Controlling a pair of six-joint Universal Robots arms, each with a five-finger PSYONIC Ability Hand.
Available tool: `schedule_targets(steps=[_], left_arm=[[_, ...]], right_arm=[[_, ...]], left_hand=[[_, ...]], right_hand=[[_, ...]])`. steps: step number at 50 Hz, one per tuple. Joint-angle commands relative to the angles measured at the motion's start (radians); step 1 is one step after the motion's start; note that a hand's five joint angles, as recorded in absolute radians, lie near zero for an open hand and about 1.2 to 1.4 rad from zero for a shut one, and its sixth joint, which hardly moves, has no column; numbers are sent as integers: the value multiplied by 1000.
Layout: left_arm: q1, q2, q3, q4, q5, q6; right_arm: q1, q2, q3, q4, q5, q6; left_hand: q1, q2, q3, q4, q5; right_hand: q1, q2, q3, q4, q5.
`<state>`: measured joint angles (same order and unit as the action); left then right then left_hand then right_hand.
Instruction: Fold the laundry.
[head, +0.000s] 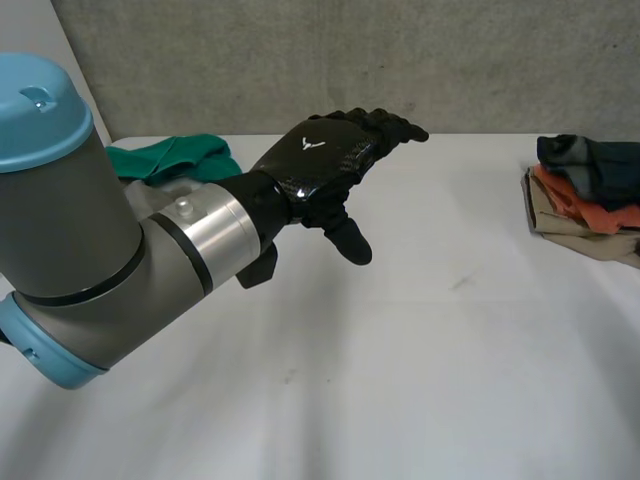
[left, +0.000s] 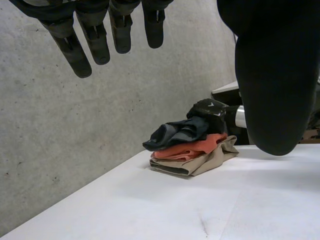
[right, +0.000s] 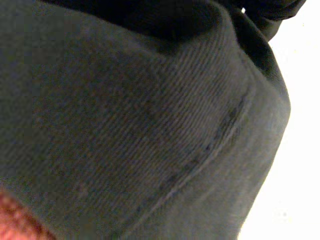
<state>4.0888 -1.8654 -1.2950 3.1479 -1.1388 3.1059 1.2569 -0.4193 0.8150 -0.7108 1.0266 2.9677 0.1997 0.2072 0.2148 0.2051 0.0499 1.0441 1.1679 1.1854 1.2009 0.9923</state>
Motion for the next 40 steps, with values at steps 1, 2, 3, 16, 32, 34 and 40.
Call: schedule_targets(steps=[1, 2, 3, 16, 32, 34, 40], left_arm=[[-2, 6, -7, 1, -1, -1], [-2, 8, -7, 1, -1, -3], [-5, 11, -10, 0, -1, -3], [-45, 26, -20, 0, 1, -3], [-18, 170, -26, 4, -54, 5], [17, 207, -14, 15, -137, 13], [191, 232, -7, 109, -263, 52]], right_arm=[[-30, -27, 53, 16, 3, -56], [-31, -38, 67, 19, 3, -58], [-31, -56, 82, 21, 4, -58], [-126, -421, 357, 244, 38, -122], [-226, -699, 363, 345, 444, -466], [-189, -748, 395, 269, 437, -440], [-51, -978, 636, 12, 311, -308]], left_hand=[[34, 27, 19, 29, 10], [34, 27, 19, 29, 10], [31, 24, 16, 26, 7], [26, 18, 10, 20, 1], [34, 27, 19, 29, 10], [34, 27, 19, 29, 10], [46, 39, 31, 41, 21]], right_hand=[[144, 20, 3, -13, 21], [-152, -276, -293, -308, -274], [-442, -566, -584, -599, -565], [-870, -993, -1011, -1026, -992], [-870, -993, -1011, -1026, -992], [-870, -993, -1011, -1026, -992], [-870, -993, -1011, -1026, -992]])
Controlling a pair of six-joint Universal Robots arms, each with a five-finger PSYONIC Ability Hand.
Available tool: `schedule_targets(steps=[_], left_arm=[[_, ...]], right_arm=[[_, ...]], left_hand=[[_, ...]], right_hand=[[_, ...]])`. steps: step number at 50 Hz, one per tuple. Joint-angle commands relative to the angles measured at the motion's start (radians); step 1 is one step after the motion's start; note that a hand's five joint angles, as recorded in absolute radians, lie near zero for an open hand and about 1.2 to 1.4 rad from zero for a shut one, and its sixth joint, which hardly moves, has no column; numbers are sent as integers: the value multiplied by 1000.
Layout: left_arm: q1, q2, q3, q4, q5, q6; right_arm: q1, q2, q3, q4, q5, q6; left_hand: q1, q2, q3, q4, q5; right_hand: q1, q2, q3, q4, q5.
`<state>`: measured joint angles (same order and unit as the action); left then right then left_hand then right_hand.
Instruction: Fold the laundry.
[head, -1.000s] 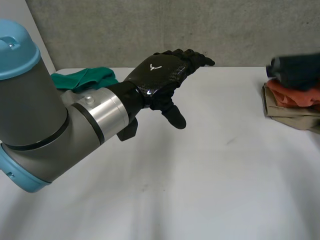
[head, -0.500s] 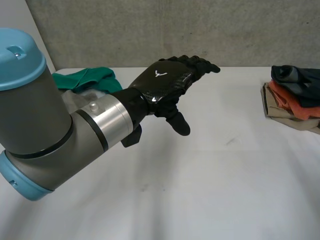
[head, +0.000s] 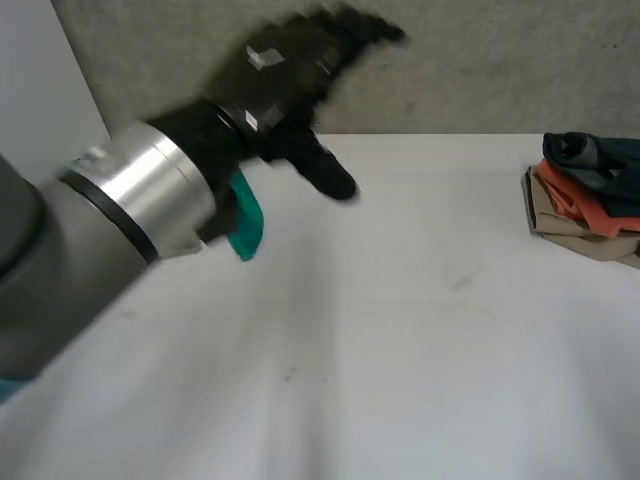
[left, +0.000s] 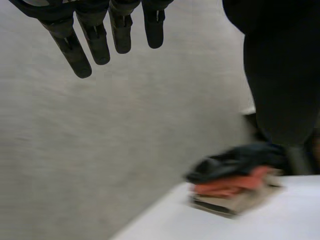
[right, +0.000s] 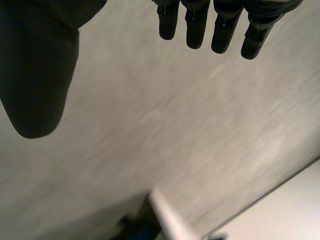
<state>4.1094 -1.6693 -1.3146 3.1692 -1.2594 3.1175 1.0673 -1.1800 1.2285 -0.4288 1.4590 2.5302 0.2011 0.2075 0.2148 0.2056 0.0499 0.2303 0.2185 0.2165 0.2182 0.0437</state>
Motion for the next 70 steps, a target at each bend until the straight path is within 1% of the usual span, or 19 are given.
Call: schedule_targets(steps=[1, 2, 7, 10, 17, 23, 32, 37, 42, 47, 48, 51, 53, 59, 63, 64, 67, 68, 70], left_arm=[[201, 33, 12, 101, -141, 56], [257, 10, 15, 126, -141, 94], [388, -163, 72, 204, -124, 254], [448, -321, 153, 232, -72, 328], [544, -610, 277, 255, 63, 362], [578, -699, 278, 264, 130, 371], [586, -734, 186, 279, 124, 550], [588, -767, 189, 282, 69, 694], [588, -819, 216, 310, 31, 725], [589, -860, 236, 322, 31, 734], [589, -862, 239, 322, 31, 736], [588, -851, 232, 327, 28, 736], [575, -825, 213, 342, 11, 731], [497, -560, 59, 364, -41, 633], [361, -341, -49, 364, -41, 382], [314, -270, -81, 364, -40, 263], [259, -176, -121, 365, -32, 86], [234, -135, -142, 365, -29, -24], [209, -115, -159, 367, -29, -115]], right_arm=[[158, -239, 258, -292, -149, 140], [181, -257, 294, -315, -178, 150], [394, -308, 511, -383, -362, 145], [479, -311, 592, -340, -391, 130], [572, -265, 694, -164, -358, 64], [645, -162, 715, -64, -272, -4], [642, -110, 717, -59, -250, -10], [643, -95, 717, -59, -249, -10], [646, -84, 715, -59, -246, -10], [648, -82, 717, -59, -243, -10], [649, -82, 717, -59, -241, -10], [648, -82, 715, -59, -236, -10], [646, -82, 715, -61, -233, -10], [643, -84, 715, -64, -230, -8], [642, -87, 715, -64, -227, -1], [640, -89, 715, -65, -226, -1], [640, -92, 714, -64, -216, 1], [639, -92, 714, -64, -212, 1], [638, -92, 714, -62, -201, 1]], left_hand=[[48, 41, 34, 43, 24], [59, 53, 46, 55, 36], [89, 82, 75, 84, 65], [118, 112, 104, 114, 95], [136, 129, 122, 131, 112], [185, 179, 172, 181, 162], [236, 229, 222, 231, 212], [247, 241, 234, 243, 224], [271, 264, 257, 266, 247], [464, 458, 450, 459, 441], [723, 717, 709, 719, 700], [1173, 1167, 1160, 1169, 1150], [1195, 1189, 1181, 1191, 1172], [1195, 1189, 1181, 1191, 1172], [1195, 1189, 1181, 1191, 1172], [1195, 1189, 1181, 1191, 1172], [1195, 1189, 1181, 1191, 1172], [1195, 1189, 1181, 1191, 1172], [1195, 1189, 1181, 1191, 1172]], right_hand=[[-56, -44, -42, -44, -44], [-56, -44, -42, -44, -44], [-56, -44, -42, -44, -44], [-56, -44, -42, -44, -44], [-56, -44, -42, -44, -44], [-56, -44, -42, -44, -44], [-56, -44, -42, -44, -44], [-56, -44, -42, -44, -44], [-56, -44, -42, -44, -44], [-56, -44, -42, -44, -44], [-56, -44, -42, -44, -44], [-56, -44, -42, -44, -44], [-56, -44, -42, -44, -44], [-56, -44, -42, -44, -44], [-56, -44, -42, -44, -44], [-56, -44, -42, -44, -44], [-56, -44, -42, -44, -44], [-56, -44, -42, -44, -44], [-56, -44, -42, -44, -44]])
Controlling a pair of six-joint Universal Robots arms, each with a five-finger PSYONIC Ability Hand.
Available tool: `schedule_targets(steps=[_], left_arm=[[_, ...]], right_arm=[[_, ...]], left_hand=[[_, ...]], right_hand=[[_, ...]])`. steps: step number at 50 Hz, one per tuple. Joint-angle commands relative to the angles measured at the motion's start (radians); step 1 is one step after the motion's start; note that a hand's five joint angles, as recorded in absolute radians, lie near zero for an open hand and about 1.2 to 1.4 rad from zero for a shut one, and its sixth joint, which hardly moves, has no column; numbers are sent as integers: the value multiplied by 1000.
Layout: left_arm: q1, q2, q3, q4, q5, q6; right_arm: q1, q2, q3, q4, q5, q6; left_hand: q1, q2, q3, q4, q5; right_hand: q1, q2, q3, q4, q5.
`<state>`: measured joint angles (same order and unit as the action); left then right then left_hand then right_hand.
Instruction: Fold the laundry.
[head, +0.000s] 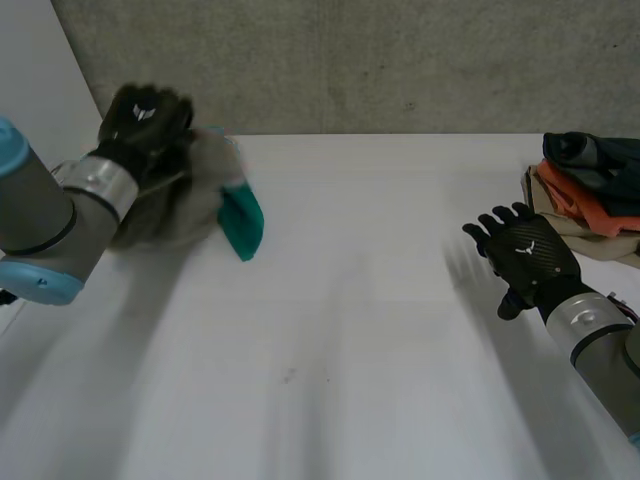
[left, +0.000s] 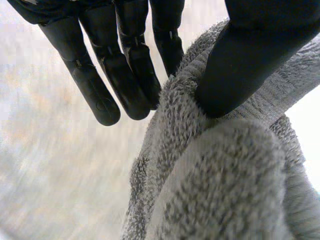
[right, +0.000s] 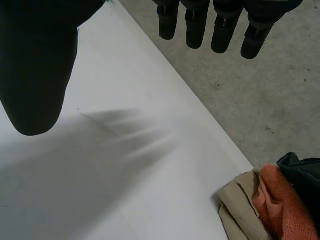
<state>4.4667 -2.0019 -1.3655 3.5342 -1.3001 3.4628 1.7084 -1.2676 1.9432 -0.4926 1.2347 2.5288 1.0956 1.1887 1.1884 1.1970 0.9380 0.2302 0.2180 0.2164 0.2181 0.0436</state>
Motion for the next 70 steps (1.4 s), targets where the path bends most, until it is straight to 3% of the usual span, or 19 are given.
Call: schedule_targets(steps=[1, 3, 7, 14, 20, 29, 36, 42, 47, 53, 61, 70], left_arm=[[-164, 216, -115, 3, 12, -497], [-231, 184, -126, 15, 10, -563], [-339, 33, -110, 46, 4, -533], [-369, -173, -69, 45, -33, -349], [-366, -183, -61, 35, -103, -337], [-363, -166, -87, -14, -207, -323], [-360, 21, -139, -107, -257, -274], [-368, 188, -233, -130, -257, -206], [-417, 226, -264, -135, -260, -176], [-503, 100, -192, -135, -274, -140], [-506, -101, -15, -133, -294, -8], [-478, -242, 106, -136, -321, 71]], right_arm=[[-3, -4, -1, 2, 25, 4], [-3, -6, -1, 3, 29, 4], [-3, -6, -1, 6, 32, 7], [-1, -4, -1, 8, 31, 7], [-1, -2, -4, 9, 34, 11], [2, -7, -26, 80, 35, 13], [4, -88, -101, 322, 34, 54], [10, -124, -193, 523, 32, 186], [16, -107, -227, 611, 26, 226], [111, 13, -271, 588, 46, 220], [151, 83, -270, 464, 179, 202], [142, 82, -270, 405, 207, 160]], left_hand=[[301, 208, 208, 199, 284], [301, 208, 208, 199, 284], [301, 208, 208, 199, 284], [301, 208, 208, 199, 284], [301, 208, 208, 199, 284], [-543, -636, -636, -645, -560], [-726, -819, -819, -828, -743], [-747, -840, -840, -848, -764], [-744, -837, -837, -846, -761], [-732, -826, -825, -834, -749], [-595, -688, -687, -696, -612], [-389, -482, -482, -490, -406]], right_hand=[[-56, -43, -42, -44, -44], [-56, -43, -42, -44, -44], [-56, -43, -42, -44, -44], [-56, -43, -42, -44, -44], [-56, -43, -42, -44, -44], [-56, -43, -42, -44, -44], [-56, -43, -42, -44, -44], [-56, -43, -42, -44, -44], [-56, -43, -42, -44, -44], [-56, -43, -42, -44, -44], [-19, -7, -5, -7, -7], [-19, -7, -5, -7, -7]])
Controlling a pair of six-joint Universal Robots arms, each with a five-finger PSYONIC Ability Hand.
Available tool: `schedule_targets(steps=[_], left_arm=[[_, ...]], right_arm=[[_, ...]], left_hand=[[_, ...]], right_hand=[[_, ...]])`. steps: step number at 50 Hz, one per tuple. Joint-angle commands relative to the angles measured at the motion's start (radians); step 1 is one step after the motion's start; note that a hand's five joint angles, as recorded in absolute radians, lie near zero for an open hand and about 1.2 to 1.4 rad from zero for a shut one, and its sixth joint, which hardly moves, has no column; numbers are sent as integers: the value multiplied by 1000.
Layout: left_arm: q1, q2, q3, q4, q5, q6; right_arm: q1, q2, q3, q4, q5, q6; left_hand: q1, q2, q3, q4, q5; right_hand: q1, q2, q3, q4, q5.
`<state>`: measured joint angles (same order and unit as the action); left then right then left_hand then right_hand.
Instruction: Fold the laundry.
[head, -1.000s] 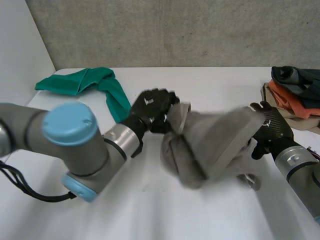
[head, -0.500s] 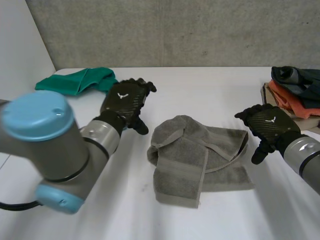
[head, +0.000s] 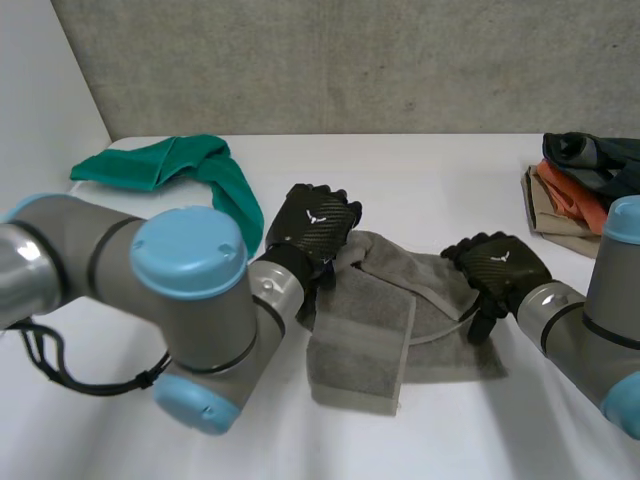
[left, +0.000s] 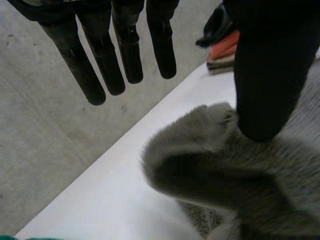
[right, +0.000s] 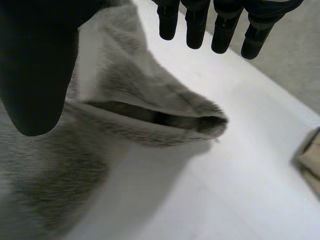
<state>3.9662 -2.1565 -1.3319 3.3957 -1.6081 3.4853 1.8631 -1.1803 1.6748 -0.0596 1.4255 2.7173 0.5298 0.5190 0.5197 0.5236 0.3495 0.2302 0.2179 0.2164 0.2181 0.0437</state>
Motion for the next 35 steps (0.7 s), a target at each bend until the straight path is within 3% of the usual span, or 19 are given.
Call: schedule_targets(steps=[1, 15, 16, 20, 21, 31, 35], left_arm=[[31, -103, 86, 2, -16, 54], [93, -244, 195, 10, 36, 132], [97, -250, 197, 14, 36, 142], [126, -272, 195, 57, 37, 193], [134, -272, 192, 69, 34, 199], [199, -244, 184, 67, 39, 193], [226, -247, 183, 56, 95, 163]], right_arm=[[-13, -4, -3, -28, 16, -31], [-19, 11, -24, -23, 19, -21], [-22, 13, -24, -22, 18, -19], [-28, 10, -21, 3, 15, -8], [-28, 8, -23, 10, 12, -2], [-18, 2, -82, 96, -43, 24], [-2, 2, -99, 141, -53, 25]], left_hand=[[191, 202, 202, 198, 197], [829, 839, 839, 835, 834], [811, 822, 821, 817, 817], [129, 140, 139, 135, 135], [54, 65, 65, 61, 60], [24, 35, 34, 30, 30], [33, 44, 43, 39, 39]], right_hand=[[-19, -7, -5, -7, -7], [-56, -43, -42, -44, -44], [-56, -43, -42, -44, -44], [-56, -43, -42, -44, -44], [-56, -43, -42, -44, -44], [81, 93, 95, 93, 93], [81, 93, 95, 93, 93]])
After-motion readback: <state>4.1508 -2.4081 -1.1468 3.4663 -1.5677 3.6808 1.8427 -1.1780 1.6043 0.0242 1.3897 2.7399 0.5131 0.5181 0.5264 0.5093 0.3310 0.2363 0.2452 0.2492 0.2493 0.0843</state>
